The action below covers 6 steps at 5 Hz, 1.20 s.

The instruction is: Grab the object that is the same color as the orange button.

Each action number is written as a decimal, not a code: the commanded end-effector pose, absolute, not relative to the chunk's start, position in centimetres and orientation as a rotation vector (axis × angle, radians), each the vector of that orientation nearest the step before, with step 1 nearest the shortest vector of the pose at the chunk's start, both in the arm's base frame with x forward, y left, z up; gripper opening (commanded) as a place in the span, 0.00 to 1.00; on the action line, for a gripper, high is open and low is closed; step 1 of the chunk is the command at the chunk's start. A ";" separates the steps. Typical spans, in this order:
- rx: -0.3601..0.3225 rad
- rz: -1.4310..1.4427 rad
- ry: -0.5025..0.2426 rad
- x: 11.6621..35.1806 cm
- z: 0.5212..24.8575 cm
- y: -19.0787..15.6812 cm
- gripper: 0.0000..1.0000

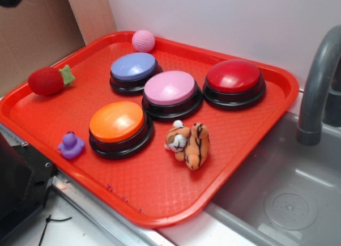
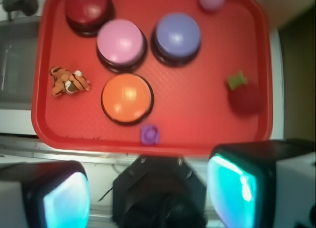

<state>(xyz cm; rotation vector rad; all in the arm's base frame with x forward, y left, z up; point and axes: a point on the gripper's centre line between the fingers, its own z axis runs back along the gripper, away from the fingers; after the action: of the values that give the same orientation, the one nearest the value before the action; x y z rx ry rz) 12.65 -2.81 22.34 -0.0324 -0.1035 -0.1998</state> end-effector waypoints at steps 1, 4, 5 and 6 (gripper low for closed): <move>-0.111 -0.698 -0.130 15.6 19.7 -5.9 1.00; -0.063 -1.264 -0.179 18.7 12.4 -11.3 1.00; -0.090 -1.277 -0.181 19.0 9.9 -12.6 1.00; -0.093 -1.285 -0.161 19.5 7.8 -13.6 1.00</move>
<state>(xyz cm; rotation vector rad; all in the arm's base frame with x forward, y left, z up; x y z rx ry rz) 19.84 -12.84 6.84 -0.0976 -0.1166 -1.2669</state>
